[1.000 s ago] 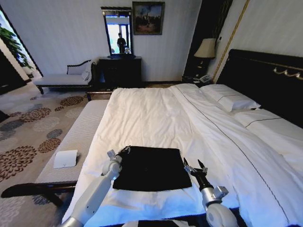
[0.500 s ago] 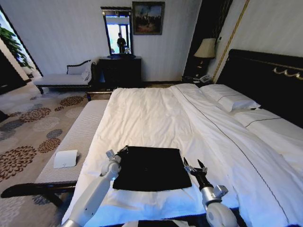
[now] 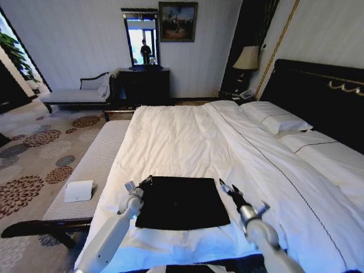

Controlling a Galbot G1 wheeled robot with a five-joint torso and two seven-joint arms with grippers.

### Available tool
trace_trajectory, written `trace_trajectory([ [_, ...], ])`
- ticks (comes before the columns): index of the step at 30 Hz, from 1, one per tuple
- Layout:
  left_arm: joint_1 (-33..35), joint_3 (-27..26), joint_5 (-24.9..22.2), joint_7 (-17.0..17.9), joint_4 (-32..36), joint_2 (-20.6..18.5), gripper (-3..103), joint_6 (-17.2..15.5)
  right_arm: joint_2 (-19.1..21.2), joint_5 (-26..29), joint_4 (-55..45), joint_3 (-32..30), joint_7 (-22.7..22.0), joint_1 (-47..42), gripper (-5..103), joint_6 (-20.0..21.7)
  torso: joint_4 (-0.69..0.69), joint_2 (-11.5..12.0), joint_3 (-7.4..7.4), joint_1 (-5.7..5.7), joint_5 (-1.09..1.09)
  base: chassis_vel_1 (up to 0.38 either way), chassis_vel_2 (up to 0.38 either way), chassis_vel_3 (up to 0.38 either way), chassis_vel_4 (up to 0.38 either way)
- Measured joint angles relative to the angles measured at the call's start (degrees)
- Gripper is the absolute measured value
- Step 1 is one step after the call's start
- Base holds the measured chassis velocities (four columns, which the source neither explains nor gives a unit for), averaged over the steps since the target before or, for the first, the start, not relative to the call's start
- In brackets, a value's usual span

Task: Fold the clothes on the bed.

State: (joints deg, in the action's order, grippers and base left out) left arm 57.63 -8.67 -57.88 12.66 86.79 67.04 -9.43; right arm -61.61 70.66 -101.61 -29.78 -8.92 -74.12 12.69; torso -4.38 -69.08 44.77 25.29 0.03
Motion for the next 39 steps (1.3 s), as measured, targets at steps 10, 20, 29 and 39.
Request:
trace_trajectory([
  [10,-1.6,1.9,0.0,0.1,-0.6,0.7,4,0.0,0.2,2.2,13.7,3.7,1.6,9.3,100,3.9,-0.03,0.0,-0.01,0.00,-0.01,0.000,0.000,0.000,0.000],
  [20,-1.4,2.2,0.0,0.3,-0.1,0.3,4,-0.1,-3.3,1.6,19.9,6.0,3.0,12.9,100,4.8,-0.04,0.0,-0.01,-0.01,-0.04,0.000,0.000,0.000,0.000],
  [29,-1.2,2.1,0.0,0.4,0.3,-0.3,4,-0.1,-5.4,-0.7,21.0,7.7,3.1,14.6,96,4.3,-0.03,0.0,-0.01,-0.01,-0.04,0.000,0.000,0.000,0.000],
  [39,-1.4,2.0,0.1,0.7,0.8,-0.2,4,-0.1,-5.5,-3.3,22.5,8.4,3.9,15.0,61,2.9,-0.04,0.0,-0.01,-0.01,-0.03,0.000,0.000,0.000,0.000],
])
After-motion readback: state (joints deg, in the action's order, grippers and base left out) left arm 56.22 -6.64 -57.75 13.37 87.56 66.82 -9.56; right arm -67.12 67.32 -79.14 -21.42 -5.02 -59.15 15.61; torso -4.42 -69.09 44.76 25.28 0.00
